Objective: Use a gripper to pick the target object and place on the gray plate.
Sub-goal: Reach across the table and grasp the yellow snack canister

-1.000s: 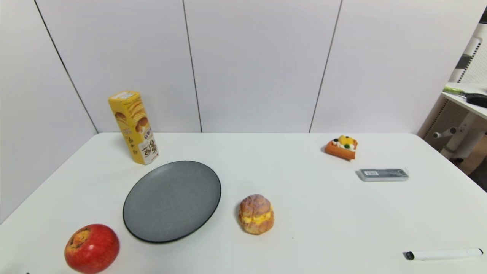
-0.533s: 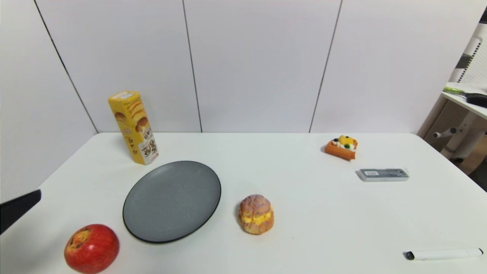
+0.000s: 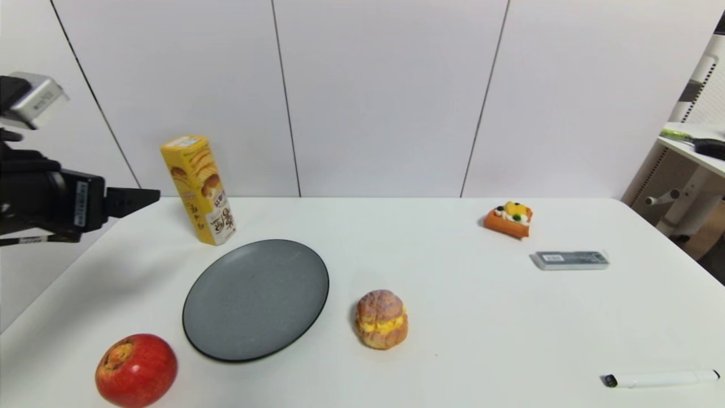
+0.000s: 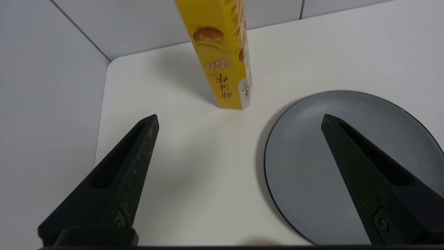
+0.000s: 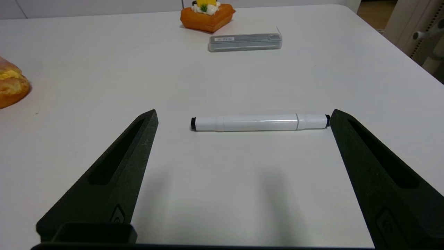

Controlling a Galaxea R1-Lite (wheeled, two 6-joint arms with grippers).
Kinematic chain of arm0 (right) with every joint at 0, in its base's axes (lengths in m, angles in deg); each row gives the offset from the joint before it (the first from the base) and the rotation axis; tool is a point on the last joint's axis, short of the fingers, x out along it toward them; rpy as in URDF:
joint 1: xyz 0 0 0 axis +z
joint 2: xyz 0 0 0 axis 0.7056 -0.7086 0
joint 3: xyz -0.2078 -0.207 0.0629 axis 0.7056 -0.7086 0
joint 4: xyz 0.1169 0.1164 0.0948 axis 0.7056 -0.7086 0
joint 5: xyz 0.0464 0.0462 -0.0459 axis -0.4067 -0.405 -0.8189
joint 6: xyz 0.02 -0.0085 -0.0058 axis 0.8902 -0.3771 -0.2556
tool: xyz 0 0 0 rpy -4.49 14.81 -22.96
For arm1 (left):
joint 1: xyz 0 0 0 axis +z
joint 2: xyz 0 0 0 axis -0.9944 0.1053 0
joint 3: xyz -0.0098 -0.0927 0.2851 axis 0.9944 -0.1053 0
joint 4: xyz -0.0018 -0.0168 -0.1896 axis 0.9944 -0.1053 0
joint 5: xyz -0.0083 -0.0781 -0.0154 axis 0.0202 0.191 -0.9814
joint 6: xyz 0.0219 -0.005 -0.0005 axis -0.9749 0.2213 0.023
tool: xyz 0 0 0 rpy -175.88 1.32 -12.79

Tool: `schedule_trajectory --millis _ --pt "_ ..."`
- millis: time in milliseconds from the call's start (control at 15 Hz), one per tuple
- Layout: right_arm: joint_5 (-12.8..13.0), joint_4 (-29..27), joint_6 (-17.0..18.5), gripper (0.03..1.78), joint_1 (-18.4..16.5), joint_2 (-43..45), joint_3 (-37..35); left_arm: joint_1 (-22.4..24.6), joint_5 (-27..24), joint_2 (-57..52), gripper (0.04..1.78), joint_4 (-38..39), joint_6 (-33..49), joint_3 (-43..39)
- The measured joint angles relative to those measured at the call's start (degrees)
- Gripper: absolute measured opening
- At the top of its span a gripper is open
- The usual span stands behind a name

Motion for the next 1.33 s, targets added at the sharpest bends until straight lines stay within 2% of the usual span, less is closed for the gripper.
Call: schedule_trajectory --millis 267,800,1067,1333 --pt "0.0 0.02 0.0 1.71 0.0 0.0 0.0 0.16 0.0 10.97 1.69 16.99 1.3 -2.52" --pt "0.0 0.02 -0.02 1.71 0.02 0.0 0.0 1.45 0.24 27.59 1.69 57.47 6.86 -12.03" --pt "0.0 0.0 -0.05 1.71 0.04 0.0 0.0 3.21 0.22 32.68 1.69 69.82 8.58 -12.92" --pt "-0.02 0.0 0.02 1.71 0.0 0.0 0.0 3.6 0.0 36.38 1.69 74.36 10.44 -12.25"
